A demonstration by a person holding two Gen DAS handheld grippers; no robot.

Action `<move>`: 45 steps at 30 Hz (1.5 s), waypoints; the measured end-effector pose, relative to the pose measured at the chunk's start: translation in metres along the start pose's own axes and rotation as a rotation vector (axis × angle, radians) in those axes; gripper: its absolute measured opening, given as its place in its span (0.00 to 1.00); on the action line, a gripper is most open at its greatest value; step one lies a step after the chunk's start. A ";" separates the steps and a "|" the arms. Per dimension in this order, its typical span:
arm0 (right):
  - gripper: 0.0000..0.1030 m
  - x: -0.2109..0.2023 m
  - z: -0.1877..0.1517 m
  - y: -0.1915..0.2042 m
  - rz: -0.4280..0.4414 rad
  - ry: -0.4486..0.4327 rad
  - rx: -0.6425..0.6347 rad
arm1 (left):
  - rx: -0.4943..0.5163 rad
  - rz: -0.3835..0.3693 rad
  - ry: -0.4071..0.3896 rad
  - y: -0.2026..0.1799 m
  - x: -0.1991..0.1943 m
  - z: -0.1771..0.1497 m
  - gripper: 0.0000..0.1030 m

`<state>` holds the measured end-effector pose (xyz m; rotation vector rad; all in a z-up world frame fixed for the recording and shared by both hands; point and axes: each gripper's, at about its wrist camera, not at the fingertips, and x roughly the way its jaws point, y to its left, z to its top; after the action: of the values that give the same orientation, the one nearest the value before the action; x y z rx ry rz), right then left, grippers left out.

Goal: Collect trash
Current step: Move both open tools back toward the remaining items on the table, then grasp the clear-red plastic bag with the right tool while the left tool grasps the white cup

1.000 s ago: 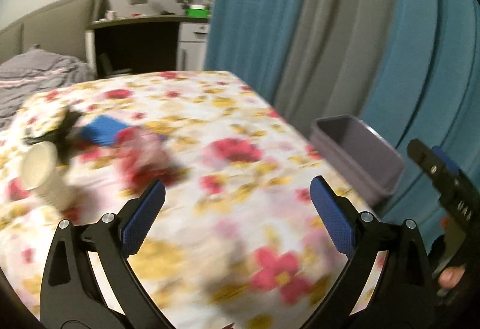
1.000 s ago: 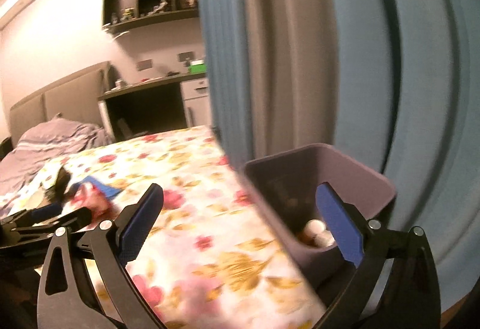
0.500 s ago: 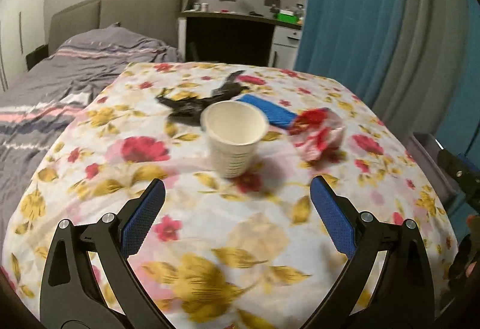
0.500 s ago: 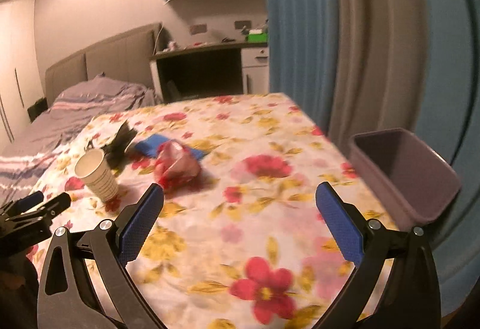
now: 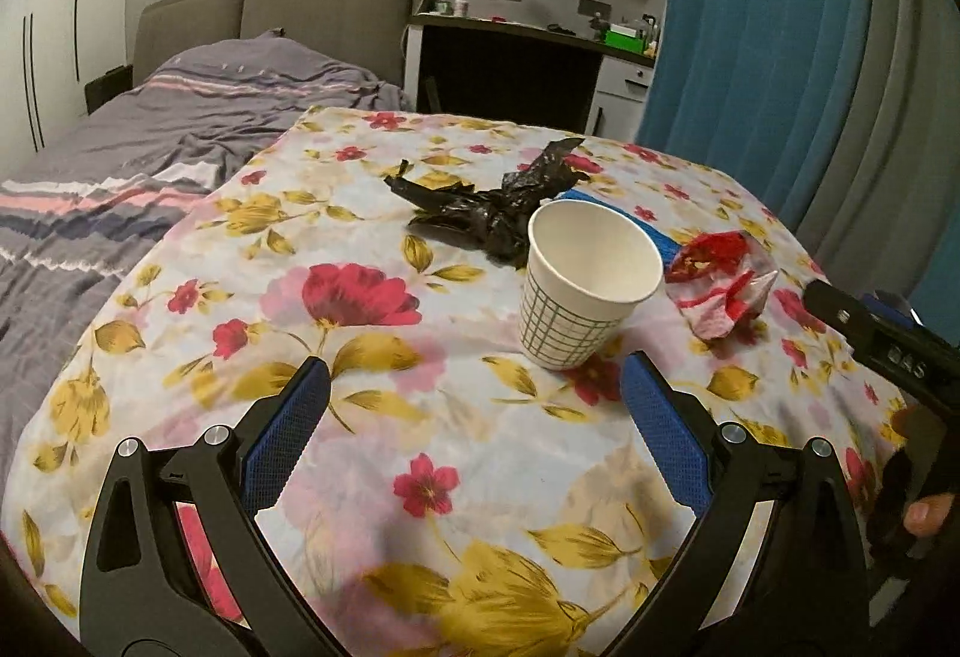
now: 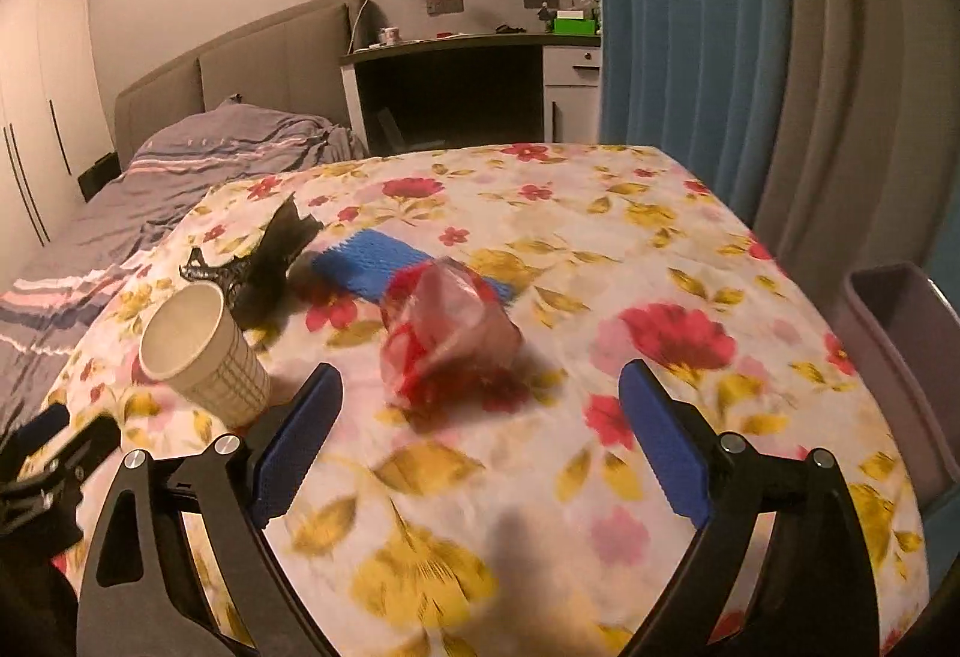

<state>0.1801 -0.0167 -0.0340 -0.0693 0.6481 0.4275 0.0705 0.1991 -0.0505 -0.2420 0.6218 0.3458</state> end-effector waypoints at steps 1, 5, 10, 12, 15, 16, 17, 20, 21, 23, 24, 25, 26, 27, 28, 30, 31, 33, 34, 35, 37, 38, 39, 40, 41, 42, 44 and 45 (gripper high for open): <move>0.88 0.005 0.002 0.002 0.002 0.003 -0.003 | 0.000 -0.004 0.004 -0.001 0.002 0.000 0.93; 0.85 0.027 0.008 0.008 -0.004 0.023 -0.010 | 0.027 -0.024 0.009 -0.012 0.010 0.002 0.93; 0.78 0.046 0.013 0.007 0.003 0.042 0.002 | 0.055 -0.038 0.035 -0.029 0.027 0.004 0.93; 0.71 0.051 0.012 0.005 0.012 0.055 0.009 | 0.067 -0.040 0.047 -0.035 0.035 0.006 0.93; 0.60 0.058 0.011 0.003 0.036 0.070 0.016 | 0.060 -0.044 0.066 -0.039 0.044 0.008 0.93; 0.57 0.059 0.010 0.003 0.051 0.074 0.018 | 0.054 -0.049 0.073 -0.039 0.046 0.009 0.93; 0.53 0.060 0.010 0.003 0.054 0.076 0.017 | 0.049 -0.051 0.073 -0.039 0.048 0.011 0.93; 0.31 0.061 0.010 0.003 0.075 0.085 0.014 | 0.050 -0.044 0.071 -0.042 0.054 0.015 0.93; 0.29 0.062 0.009 0.003 0.086 0.093 0.016 | 0.051 -0.044 0.076 -0.043 0.057 0.017 0.93; 0.24 0.062 0.008 0.003 0.093 0.086 0.011 | 0.046 -0.041 0.080 -0.043 0.063 0.018 0.92; 0.19 0.061 0.009 0.003 0.097 0.084 0.007 | 0.042 -0.042 0.081 -0.042 0.065 0.019 0.89; 0.18 0.060 0.008 0.003 0.101 0.080 0.004 | 0.034 -0.047 0.086 -0.041 0.067 0.020 0.87; 0.16 0.058 0.008 0.004 0.101 0.074 -0.001 | 0.027 -0.051 0.090 -0.040 0.070 0.020 0.83; 0.15 0.056 0.008 0.004 0.101 0.067 -0.003 | 0.023 -0.056 0.096 -0.039 0.072 0.021 0.78; 0.15 0.053 0.009 0.004 0.104 0.059 -0.005 | 0.019 -0.063 0.103 -0.039 0.074 0.021 0.75; 0.15 0.046 0.009 0.003 0.104 0.042 -0.010 | 0.010 -0.076 0.120 -0.038 0.078 0.021 0.66; 0.14 0.043 0.010 0.003 0.102 0.036 -0.012 | 0.006 -0.084 0.123 -0.037 0.080 0.021 0.64; 0.14 0.036 0.009 0.002 0.100 0.026 -0.013 | 0.003 -0.094 0.126 -0.037 0.082 0.020 0.58; 0.14 0.034 0.008 0.002 0.098 0.024 -0.013 | 0.004 -0.104 0.129 -0.037 0.082 0.020 0.55; 0.14 0.030 0.007 0.001 0.097 0.022 -0.014 | 0.004 -0.107 0.130 -0.037 0.082 0.020 0.54; 0.14 0.024 0.004 0.000 0.086 0.017 -0.015 | 0.005 -0.111 0.128 -0.037 0.082 0.020 0.53; 0.14 0.021 0.003 -0.001 0.081 0.014 -0.013 | 0.007 -0.114 0.128 -0.037 0.081 0.020 0.53; 0.14 0.018 0.002 -0.002 0.079 0.013 -0.010 | 0.007 -0.116 0.127 -0.038 0.080 0.020 0.52; 0.14 0.015 0.001 -0.003 0.076 0.012 -0.009 | 0.008 -0.119 0.125 -0.038 0.078 0.020 0.52; 0.14 0.011 -0.001 -0.005 0.068 0.009 -0.009 | 0.008 -0.122 0.120 -0.038 0.075 0.020 0.52; 0.14 0.008 -0.002 -0.005 0.061 0.007 -0.010 | 0.011 -0.126 0.110 -0.039 0.071 0.020 0.52; 0.14 0.000 -0.005 -0.007 0.054 0.003 -0.009 | 0.032 -0.131 0.086 -0.043 0.061 0.021 0.51; 0.14 -0.003 -0.005 -0.009 0.052 0.000 -0.007 | 0.043 -0.134 0.076 -0.045 0.056 0.021 0.51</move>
<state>0.1784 -0.0266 -0.0372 -0.0595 0.6496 0.4803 0.1415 0.1785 -0.0624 -0.2551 0.6837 0.1942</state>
